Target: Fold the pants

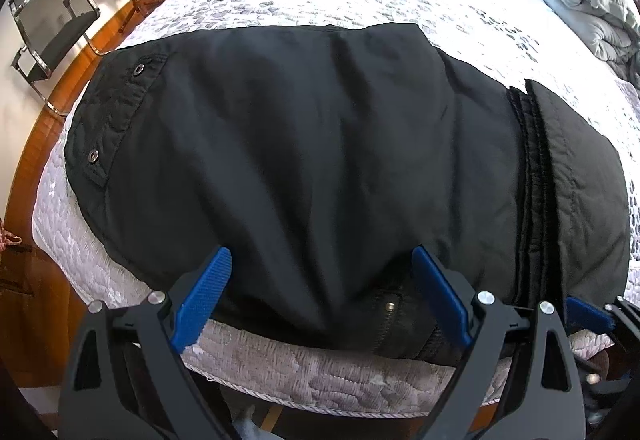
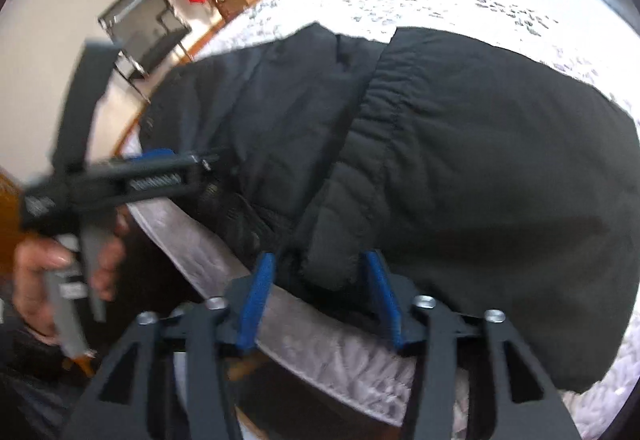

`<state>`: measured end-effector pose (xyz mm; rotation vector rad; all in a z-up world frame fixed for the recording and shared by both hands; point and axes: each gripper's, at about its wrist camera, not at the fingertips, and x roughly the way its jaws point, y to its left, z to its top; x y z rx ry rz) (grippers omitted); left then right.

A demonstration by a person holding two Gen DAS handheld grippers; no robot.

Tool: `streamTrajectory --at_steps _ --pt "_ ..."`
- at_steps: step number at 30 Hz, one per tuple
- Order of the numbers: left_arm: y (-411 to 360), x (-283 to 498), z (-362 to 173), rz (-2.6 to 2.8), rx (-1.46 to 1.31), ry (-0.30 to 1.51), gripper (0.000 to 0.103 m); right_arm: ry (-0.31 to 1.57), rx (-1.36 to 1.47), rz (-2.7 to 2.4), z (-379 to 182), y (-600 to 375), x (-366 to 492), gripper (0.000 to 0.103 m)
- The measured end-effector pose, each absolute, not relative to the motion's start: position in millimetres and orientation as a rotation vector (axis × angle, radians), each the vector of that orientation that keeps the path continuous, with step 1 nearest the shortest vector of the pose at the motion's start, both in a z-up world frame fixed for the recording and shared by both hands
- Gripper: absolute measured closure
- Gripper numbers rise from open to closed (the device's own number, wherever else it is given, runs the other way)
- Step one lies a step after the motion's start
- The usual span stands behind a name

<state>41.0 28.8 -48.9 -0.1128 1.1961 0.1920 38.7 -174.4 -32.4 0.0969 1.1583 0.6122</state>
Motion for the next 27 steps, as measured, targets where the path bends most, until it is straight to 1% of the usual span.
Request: streamTrajectory --at_steps 5,8,15,17,19,24,27 --pt "32 41 -50 0.194 -0.120 1.202 0.012 1.080 0.236 0.628 -5 -194 46 0.051" --pt "32 41 -51 0.191 -0.116 1.206 0.011 1.046 0.191 0.495 3 -204 56 0.051" --pt "32 39 -52 0.187 -0.114 1.211 0.011 1.131 0.119 0.383 -36 -190 67 0.051" --pt "30 39 -53 0.189 -0.115 1.215 0.011 1.124 0.059 0.363 -45 -181 65 0.047" --pt "29 39 -53 0.187 -0.108 1.215 0.011 1.121 0.007 0.358 -47 -176 61 0.046" --pt "31 37 -53 0.201 -0.120 1.215 0.010 1.120 0.113 0.390 -35 -184 57 0.046" --pt "34 36 -53 0.207 -0.148 1.214 0.011 1.137 0.073 0.380 -41 -179 56 0.046"
